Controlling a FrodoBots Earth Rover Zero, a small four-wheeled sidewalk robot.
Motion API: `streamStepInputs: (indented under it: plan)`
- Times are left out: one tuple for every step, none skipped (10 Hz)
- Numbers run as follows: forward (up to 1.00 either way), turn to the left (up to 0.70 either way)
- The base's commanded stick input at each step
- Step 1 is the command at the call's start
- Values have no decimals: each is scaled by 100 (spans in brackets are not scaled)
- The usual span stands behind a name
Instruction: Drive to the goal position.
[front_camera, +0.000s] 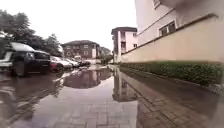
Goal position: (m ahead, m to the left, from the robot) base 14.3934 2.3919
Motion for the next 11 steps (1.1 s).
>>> streamStepInputs:
  plan:
    - [50, 0]
    - [50, 0]
    - [50, 0]
    - [50, 0]
    - [50, 0]
    - [50, 11]
    - [50, 25]
    - [50, 39]
    - [50, 43]
    - [50, 5]
    - [50, 0]
